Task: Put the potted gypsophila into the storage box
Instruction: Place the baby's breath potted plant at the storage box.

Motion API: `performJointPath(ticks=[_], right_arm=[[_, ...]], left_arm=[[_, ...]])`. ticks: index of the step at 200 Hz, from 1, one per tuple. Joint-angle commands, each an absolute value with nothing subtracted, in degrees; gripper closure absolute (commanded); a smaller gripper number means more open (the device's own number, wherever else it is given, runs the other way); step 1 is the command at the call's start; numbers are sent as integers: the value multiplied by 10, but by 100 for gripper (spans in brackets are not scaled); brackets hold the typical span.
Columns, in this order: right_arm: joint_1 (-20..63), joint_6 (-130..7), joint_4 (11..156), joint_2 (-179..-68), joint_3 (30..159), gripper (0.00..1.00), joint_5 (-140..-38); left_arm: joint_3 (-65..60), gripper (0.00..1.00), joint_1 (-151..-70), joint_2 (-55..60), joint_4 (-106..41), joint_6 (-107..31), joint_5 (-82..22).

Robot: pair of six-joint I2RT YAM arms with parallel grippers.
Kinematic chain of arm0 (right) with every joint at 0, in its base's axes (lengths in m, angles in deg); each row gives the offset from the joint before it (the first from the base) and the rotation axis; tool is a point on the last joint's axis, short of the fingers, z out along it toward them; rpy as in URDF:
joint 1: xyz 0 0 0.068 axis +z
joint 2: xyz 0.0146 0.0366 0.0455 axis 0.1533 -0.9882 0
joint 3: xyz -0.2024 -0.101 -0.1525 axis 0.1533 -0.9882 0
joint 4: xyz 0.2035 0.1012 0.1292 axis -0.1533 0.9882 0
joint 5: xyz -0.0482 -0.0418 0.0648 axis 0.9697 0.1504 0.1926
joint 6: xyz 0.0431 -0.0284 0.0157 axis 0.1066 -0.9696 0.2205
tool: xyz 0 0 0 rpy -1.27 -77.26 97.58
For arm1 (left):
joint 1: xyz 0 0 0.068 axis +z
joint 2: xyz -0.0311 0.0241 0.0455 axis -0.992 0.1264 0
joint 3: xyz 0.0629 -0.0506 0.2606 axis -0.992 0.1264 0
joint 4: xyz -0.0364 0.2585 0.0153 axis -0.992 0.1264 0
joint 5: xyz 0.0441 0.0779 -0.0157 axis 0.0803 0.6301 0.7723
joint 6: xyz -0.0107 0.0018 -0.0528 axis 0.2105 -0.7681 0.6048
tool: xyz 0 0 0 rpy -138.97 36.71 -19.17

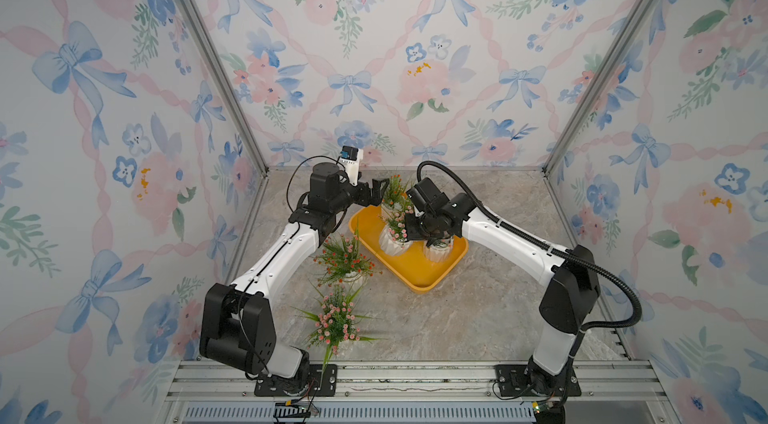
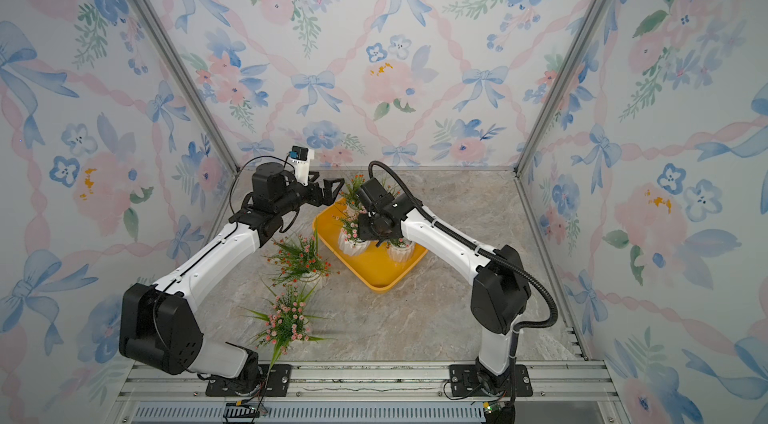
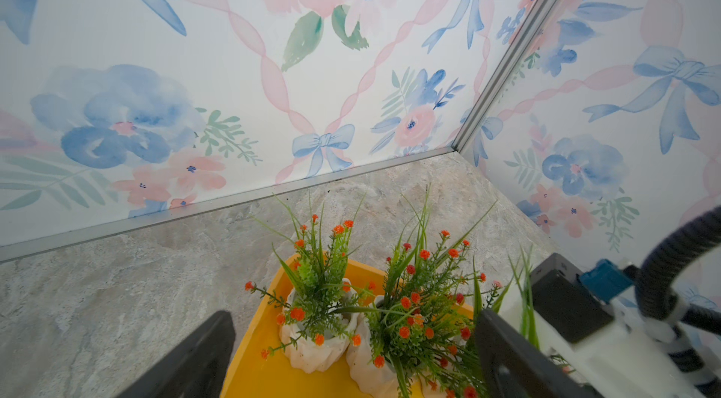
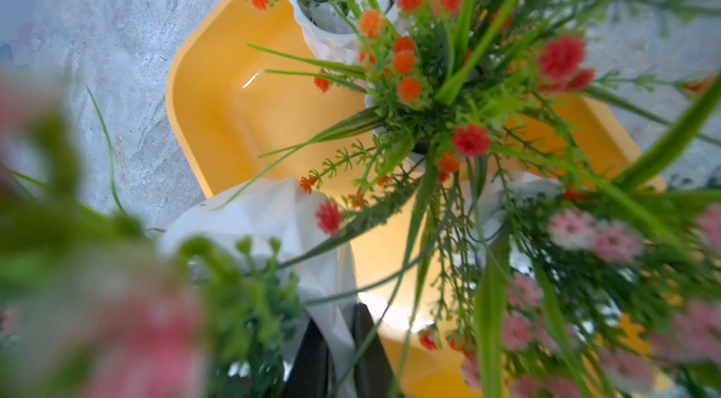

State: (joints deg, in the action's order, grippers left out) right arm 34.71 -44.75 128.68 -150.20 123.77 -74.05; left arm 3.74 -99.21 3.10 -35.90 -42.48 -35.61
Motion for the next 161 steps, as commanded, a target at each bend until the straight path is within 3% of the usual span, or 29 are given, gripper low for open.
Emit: performJointPath(ticks=[1, 94, 161], right_arm=[[342, -458, 1284, -1531, 1285, 98, -758], [343, -441, 1236, -1607, 1338, 96, -751], [352, -455, 1291, -1704, 1464, 96, -728]], left_arm=[[38, 2, -981, 35, -392, -435, -363], [70, 2, -935, 28, -426, -434, -367], [92, 2, -908, 30, -455, -424, -349]])
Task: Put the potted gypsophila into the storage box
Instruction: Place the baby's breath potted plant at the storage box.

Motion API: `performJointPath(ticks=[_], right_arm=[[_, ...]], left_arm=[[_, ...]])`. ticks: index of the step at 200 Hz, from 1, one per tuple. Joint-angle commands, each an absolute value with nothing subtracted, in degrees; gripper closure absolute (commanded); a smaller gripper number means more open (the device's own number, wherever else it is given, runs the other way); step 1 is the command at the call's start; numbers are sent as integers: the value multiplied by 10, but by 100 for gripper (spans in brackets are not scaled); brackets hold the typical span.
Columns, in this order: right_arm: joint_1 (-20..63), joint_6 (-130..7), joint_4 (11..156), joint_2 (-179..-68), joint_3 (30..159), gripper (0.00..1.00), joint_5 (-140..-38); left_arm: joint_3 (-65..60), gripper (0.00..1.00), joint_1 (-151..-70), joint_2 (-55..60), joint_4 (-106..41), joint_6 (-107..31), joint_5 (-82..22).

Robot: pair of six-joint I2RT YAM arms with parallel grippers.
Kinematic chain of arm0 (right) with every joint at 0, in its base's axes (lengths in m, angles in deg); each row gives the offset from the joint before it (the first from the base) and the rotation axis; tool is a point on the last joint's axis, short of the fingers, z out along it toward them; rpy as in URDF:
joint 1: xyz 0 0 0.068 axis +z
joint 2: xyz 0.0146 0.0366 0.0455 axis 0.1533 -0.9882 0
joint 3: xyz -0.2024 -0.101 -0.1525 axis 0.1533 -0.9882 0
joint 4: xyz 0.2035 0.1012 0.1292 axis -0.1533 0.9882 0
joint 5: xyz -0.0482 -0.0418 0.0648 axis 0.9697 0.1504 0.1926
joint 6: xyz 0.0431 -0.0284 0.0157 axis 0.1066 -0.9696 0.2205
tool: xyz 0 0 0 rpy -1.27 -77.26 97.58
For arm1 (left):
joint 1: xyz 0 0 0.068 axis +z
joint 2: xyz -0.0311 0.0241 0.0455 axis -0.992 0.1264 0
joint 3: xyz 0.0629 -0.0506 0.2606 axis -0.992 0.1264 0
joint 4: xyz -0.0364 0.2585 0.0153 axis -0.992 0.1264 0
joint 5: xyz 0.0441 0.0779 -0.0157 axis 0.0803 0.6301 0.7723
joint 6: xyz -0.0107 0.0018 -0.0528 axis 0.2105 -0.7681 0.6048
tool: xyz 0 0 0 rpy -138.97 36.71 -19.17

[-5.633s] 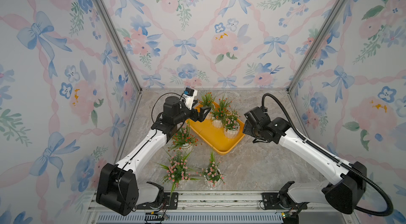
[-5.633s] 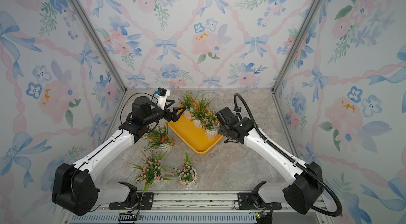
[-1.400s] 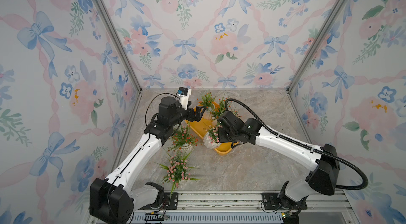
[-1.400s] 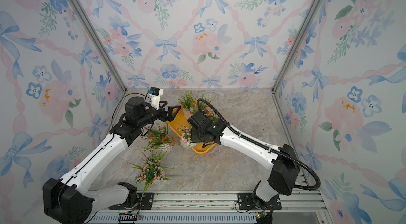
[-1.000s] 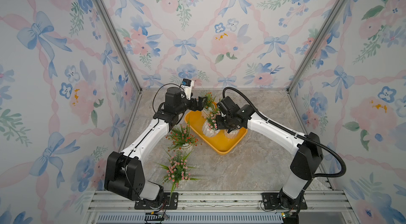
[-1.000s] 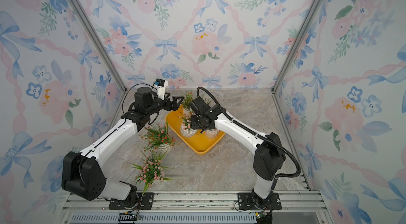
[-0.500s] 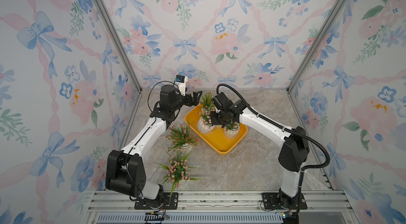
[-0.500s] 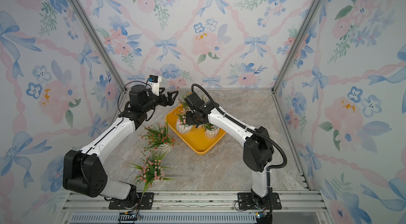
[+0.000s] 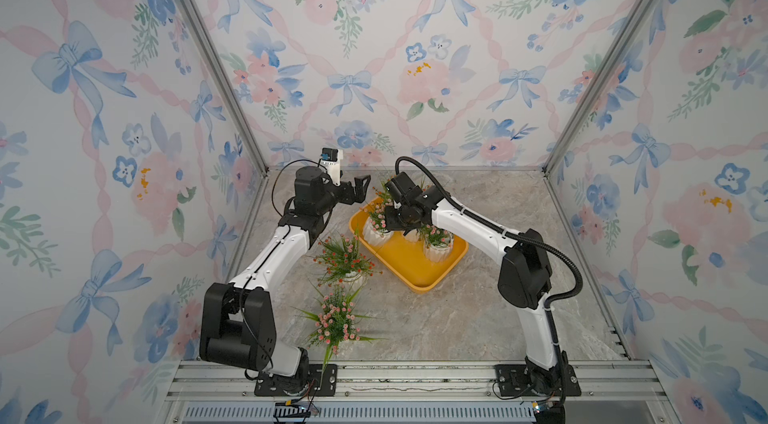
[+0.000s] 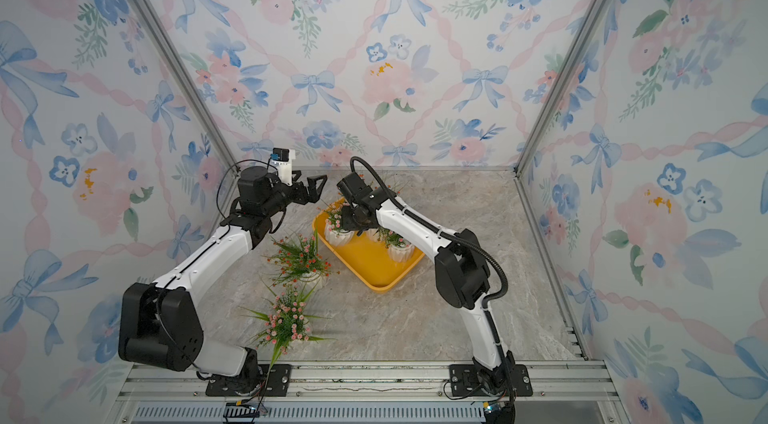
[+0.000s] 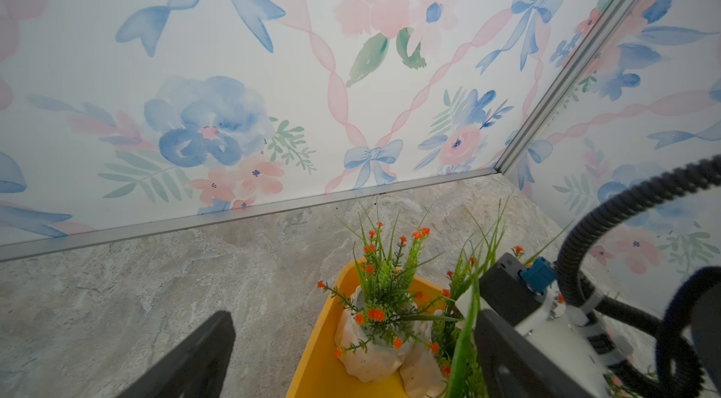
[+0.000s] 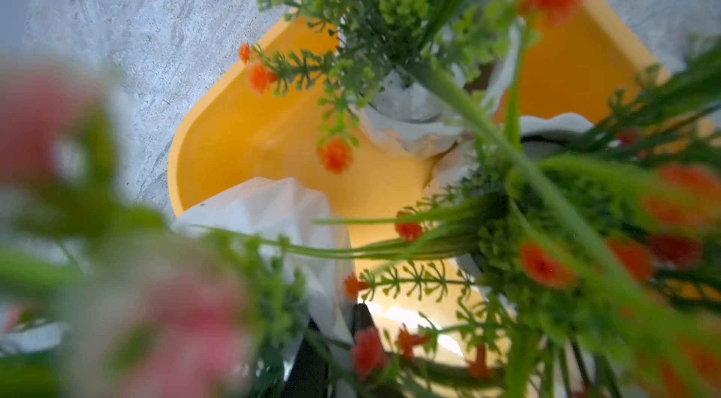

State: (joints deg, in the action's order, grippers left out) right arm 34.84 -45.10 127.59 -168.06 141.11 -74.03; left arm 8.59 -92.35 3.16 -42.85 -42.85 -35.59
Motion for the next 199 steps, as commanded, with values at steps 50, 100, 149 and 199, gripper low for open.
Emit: performJointPath(ticks=[50, 100, 149, 199], right_arm=[[349, -449, 1305, -1737, 1489, 95, -719], [348, -444, 1295, -1751, 1489, 95, -718], [344, -444, 1290, -1757, 1495, 94, -727], [342, -436, 1281, -1773, 1503, 94, -736]], left_arm=[[104, 2, -858, 30, -498, -384, -345], [104, 2, -834, 32, -503, -377, -351], [100, 2, -834, 36, -506, -376, -382], [93, 2, -834, 37, -506, -382, -459]])
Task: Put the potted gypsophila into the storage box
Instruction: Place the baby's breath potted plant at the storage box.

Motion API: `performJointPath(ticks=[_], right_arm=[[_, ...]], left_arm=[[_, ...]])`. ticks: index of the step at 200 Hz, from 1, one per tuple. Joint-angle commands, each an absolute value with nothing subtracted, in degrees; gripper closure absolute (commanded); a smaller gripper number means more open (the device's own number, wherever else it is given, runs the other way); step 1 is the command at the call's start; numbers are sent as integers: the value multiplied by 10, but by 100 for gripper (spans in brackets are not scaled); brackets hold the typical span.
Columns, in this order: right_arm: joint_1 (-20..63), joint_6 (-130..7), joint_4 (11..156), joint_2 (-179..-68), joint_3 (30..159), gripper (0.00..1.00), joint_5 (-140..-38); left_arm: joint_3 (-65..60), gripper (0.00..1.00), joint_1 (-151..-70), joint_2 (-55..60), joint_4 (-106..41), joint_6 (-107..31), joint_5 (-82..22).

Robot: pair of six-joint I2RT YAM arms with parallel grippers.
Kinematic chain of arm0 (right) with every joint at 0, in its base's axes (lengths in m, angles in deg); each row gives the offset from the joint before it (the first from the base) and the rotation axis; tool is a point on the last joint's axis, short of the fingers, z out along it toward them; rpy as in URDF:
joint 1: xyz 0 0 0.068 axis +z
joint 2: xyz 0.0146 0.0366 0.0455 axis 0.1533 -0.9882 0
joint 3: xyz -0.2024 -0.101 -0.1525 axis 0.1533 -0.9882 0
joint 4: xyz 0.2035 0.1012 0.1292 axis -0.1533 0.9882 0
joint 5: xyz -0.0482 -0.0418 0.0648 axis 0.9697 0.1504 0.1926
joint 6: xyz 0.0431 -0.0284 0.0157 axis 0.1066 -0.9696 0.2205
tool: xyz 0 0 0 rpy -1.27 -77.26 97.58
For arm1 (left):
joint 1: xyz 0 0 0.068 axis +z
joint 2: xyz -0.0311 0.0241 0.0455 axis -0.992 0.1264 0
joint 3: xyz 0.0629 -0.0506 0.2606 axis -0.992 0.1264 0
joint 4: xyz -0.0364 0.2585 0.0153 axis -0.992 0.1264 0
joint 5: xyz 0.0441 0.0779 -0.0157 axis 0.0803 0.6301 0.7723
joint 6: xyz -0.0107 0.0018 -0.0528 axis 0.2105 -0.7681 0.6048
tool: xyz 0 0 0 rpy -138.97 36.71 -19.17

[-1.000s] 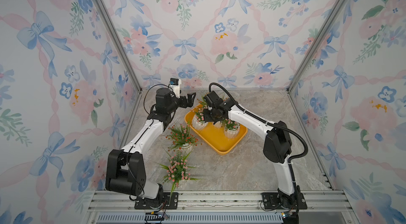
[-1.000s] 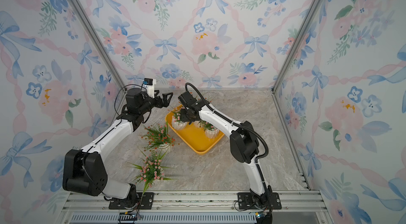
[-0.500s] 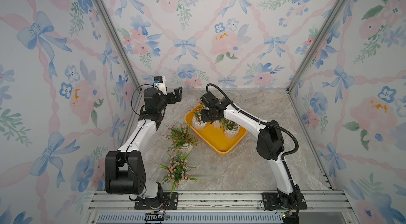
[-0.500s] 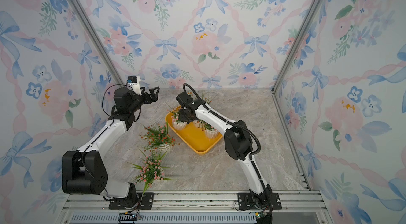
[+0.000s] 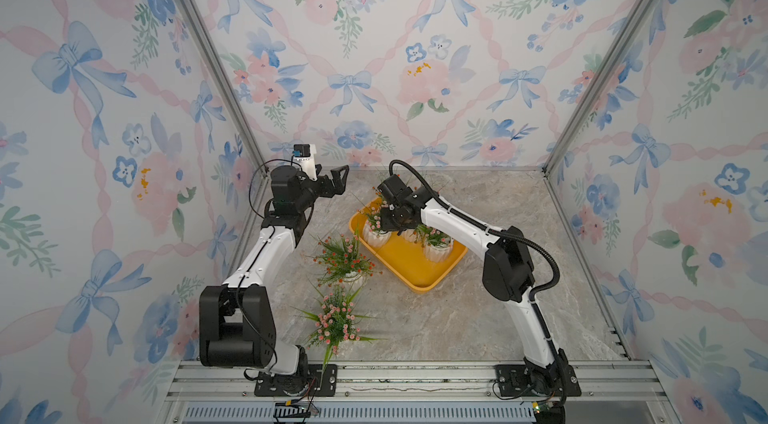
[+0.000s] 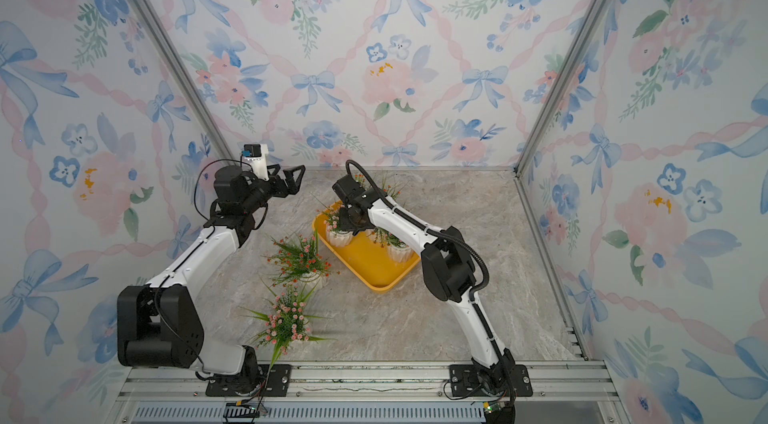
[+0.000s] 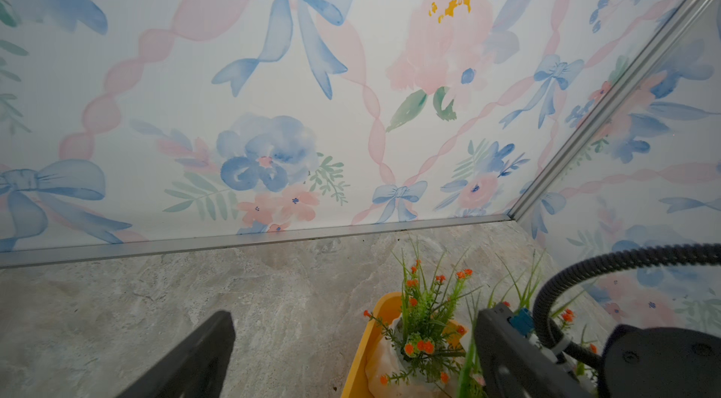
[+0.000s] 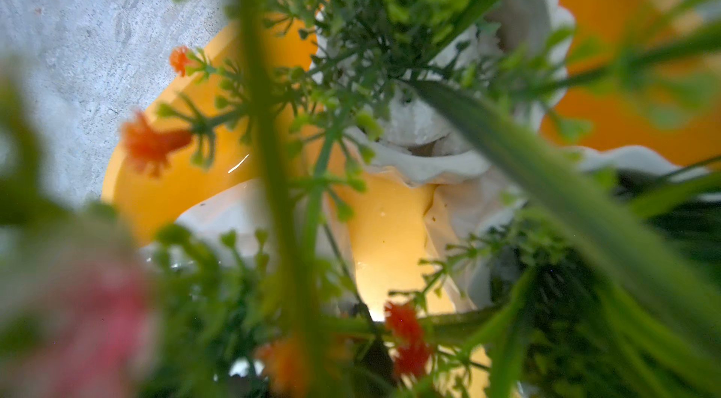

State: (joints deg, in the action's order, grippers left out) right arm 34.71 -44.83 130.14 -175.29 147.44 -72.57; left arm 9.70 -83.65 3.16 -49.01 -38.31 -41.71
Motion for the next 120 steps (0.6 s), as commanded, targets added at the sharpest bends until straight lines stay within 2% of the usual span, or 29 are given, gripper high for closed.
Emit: performJointPath(ticks=[1, 36, 80, 120], right_arm=[[342, -435, 1281, -1773, 1504, 94, -736], [338, -412, 1279, -1788, 1522, 93, -727], [336, -398, 1278, -1794, 1524, 81, -738], [337, -390, 1270, -1794, 1524, 80, -737]], left_arm=[[94, 2, -834, 37, -506, -382, -459], [110, 2, -835, 27, -506, -375, -459], [124, 2, -834, 16, -506, -377, -456], [126, 2, -835, 11, -507, -382, -451]])
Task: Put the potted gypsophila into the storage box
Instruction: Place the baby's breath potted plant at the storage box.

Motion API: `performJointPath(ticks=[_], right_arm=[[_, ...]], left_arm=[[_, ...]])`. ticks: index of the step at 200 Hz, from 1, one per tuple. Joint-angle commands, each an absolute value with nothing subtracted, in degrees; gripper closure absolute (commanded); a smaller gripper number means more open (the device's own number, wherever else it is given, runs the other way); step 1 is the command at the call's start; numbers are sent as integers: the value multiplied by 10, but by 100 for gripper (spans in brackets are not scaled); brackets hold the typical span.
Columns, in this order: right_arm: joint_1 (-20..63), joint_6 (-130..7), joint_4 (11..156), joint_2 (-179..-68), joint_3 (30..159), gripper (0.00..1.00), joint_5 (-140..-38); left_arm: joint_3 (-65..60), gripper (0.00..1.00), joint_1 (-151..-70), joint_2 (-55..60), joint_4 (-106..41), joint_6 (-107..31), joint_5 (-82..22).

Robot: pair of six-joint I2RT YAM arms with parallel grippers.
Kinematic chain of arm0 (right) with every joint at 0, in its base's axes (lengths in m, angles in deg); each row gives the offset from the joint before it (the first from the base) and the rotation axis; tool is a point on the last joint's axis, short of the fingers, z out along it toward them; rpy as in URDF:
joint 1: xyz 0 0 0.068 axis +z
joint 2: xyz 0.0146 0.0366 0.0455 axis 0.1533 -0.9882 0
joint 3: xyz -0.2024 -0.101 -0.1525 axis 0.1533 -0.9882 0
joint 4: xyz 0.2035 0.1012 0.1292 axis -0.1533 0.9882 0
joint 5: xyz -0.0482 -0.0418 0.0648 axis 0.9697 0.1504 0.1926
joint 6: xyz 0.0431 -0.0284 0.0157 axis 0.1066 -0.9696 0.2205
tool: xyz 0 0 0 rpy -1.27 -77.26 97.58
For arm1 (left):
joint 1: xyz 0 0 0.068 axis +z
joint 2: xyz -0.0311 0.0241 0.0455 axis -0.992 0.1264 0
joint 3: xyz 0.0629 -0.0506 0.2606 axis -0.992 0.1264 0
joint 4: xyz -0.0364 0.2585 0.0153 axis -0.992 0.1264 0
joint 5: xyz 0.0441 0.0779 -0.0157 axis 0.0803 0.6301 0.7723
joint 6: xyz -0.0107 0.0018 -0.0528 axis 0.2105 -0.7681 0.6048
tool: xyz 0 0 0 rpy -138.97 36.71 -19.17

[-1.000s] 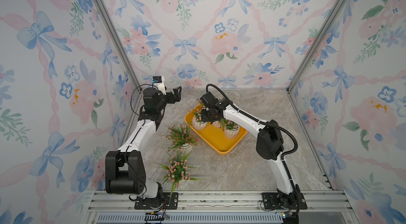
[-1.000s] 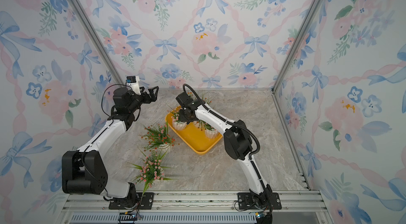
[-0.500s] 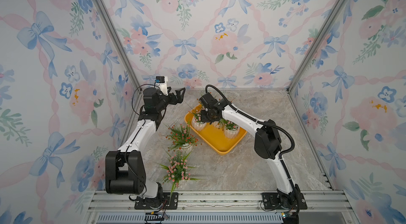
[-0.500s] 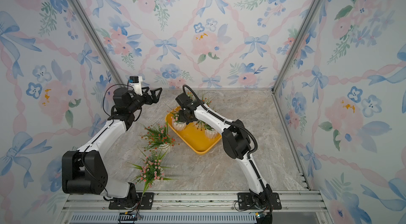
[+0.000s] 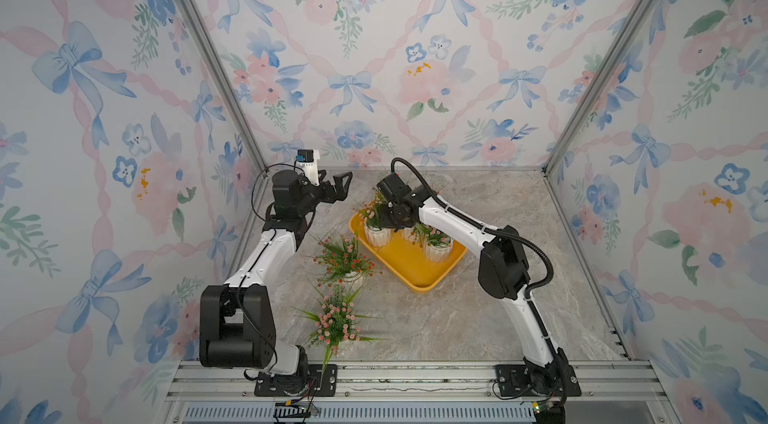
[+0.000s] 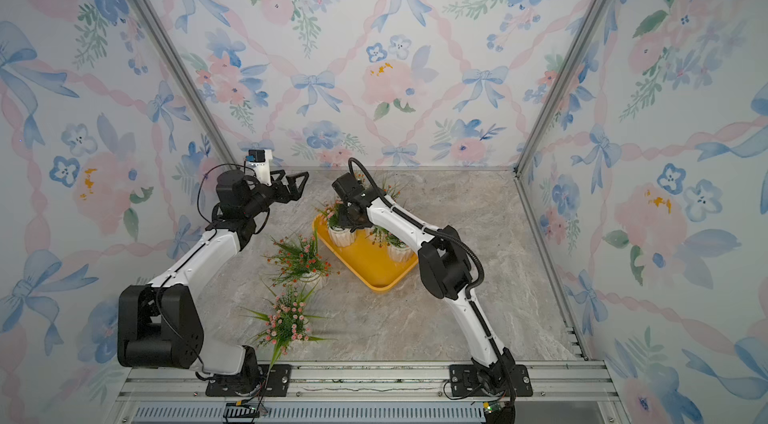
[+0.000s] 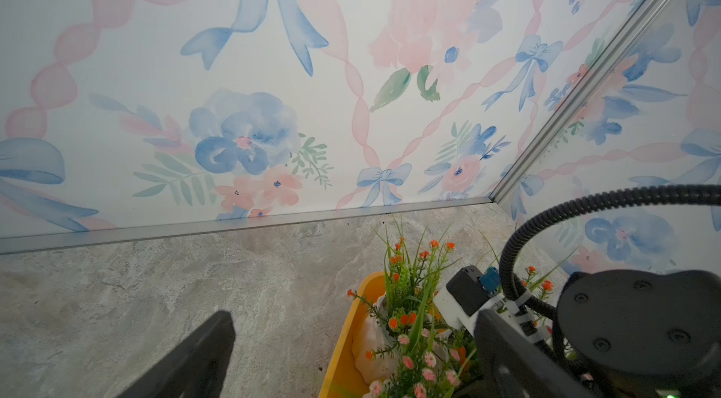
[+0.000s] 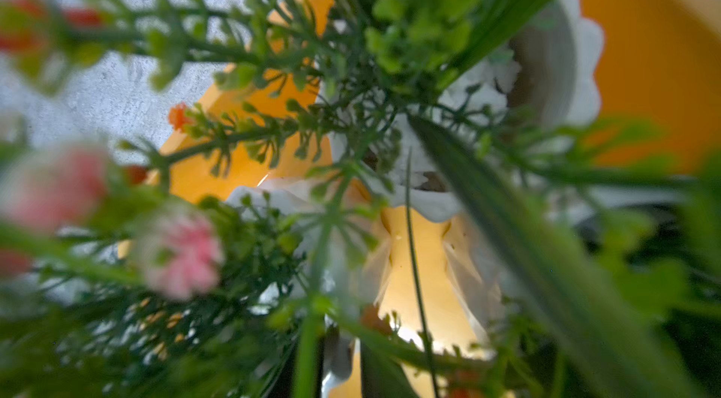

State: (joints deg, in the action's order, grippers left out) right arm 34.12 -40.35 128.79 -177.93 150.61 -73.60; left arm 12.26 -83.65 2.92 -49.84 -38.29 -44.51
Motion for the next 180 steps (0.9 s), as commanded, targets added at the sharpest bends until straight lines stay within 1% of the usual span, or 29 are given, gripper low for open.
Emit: performJointPath(ticks=[1, 57, 85, 99, 110, 150, 180], right_arm=[[337, -390, 1270, -1794, 1524, 80, -737], [338, -379, 1267, -1795, 1516, 78, -745], [339, -382, 1246, -1768, 1486, 68, -732], [341, -383, 1229, -1749, 1466, 61, -720], [340, -385, 1214, -1736, 1451, 58, -717], [338, -380, 1194, -1700, 1413, 51, -714], [338, -374, 1157, -1655, 1367, 50, -711]], left_arm=[[127, 2, -834, 11, -507, -382, -451], [126, 2, -834, 4, -507, -389, -449], [132, 2, -834, -1, -507, -390, -448], [134, 2, -834, -2, -507, -389, -447], [135, 2, -834, -2, -506, -389, -446], [137, 2, -834, -1, -507, -374, -446], [143, 2, -834, -5, -506, -355, -445]])
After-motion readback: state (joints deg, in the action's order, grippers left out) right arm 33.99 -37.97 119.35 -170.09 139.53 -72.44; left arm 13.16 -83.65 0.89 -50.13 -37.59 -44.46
